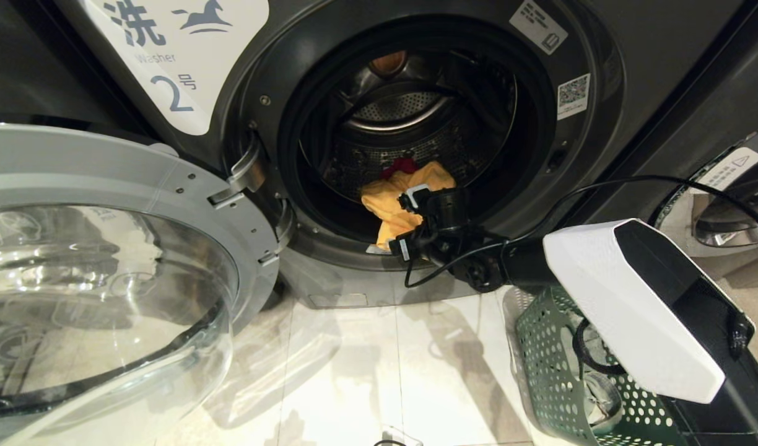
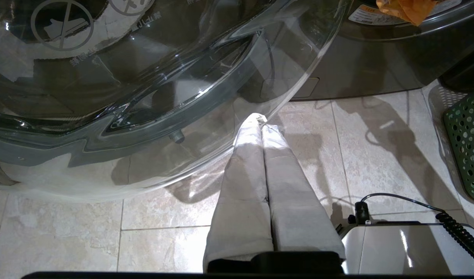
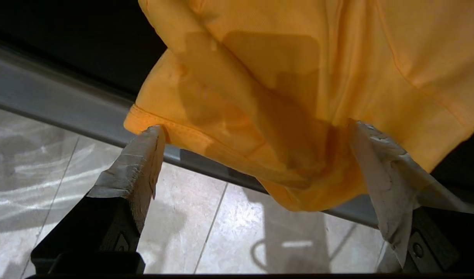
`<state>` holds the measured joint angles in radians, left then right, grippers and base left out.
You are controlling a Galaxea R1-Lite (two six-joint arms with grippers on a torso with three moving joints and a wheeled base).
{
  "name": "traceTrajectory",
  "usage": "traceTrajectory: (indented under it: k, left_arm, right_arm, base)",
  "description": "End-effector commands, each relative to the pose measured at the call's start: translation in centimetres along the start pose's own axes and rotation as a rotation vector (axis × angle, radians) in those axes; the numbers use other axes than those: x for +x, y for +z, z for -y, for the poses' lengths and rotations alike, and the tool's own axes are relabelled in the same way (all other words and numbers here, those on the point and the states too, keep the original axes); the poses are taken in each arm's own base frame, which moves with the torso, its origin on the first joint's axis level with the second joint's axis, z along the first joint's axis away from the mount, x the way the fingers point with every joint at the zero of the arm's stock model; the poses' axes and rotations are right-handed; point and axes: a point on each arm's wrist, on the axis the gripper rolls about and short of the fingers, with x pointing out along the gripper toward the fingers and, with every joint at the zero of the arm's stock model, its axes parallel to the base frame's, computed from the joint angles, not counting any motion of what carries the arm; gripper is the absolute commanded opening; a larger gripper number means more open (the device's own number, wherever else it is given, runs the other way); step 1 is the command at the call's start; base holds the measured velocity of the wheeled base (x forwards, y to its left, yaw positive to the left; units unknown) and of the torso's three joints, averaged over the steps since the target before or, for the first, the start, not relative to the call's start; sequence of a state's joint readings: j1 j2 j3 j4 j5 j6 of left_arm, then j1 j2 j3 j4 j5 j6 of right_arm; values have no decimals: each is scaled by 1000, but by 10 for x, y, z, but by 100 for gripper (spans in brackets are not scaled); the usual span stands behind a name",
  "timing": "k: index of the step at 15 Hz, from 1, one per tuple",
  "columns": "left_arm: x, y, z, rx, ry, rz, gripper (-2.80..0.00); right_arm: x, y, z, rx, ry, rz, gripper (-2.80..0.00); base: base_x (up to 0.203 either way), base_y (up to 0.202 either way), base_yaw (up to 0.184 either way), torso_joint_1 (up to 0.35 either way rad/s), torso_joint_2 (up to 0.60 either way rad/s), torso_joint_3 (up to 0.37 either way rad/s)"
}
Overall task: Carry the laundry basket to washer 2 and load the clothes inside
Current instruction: Place the clothes into the washing machine
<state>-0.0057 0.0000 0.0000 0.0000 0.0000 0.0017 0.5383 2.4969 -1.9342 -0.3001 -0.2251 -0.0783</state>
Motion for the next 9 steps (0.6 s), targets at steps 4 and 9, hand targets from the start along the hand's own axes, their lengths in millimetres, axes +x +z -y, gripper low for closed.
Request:
traceTrajectory:
  k: [4,9]
  left_arm:
    - [0,0,0,0,0,0,-280]
    - [0,0,0,0,0,0,-280]
  right_arm:
    - [11,-14,-4,-2,0,0,-280]
    - [14,-16,-5,8,-6,39,-280]
  base:
    - [0,0,0,0,0,0]
    - [0,0,0,0,0,0]
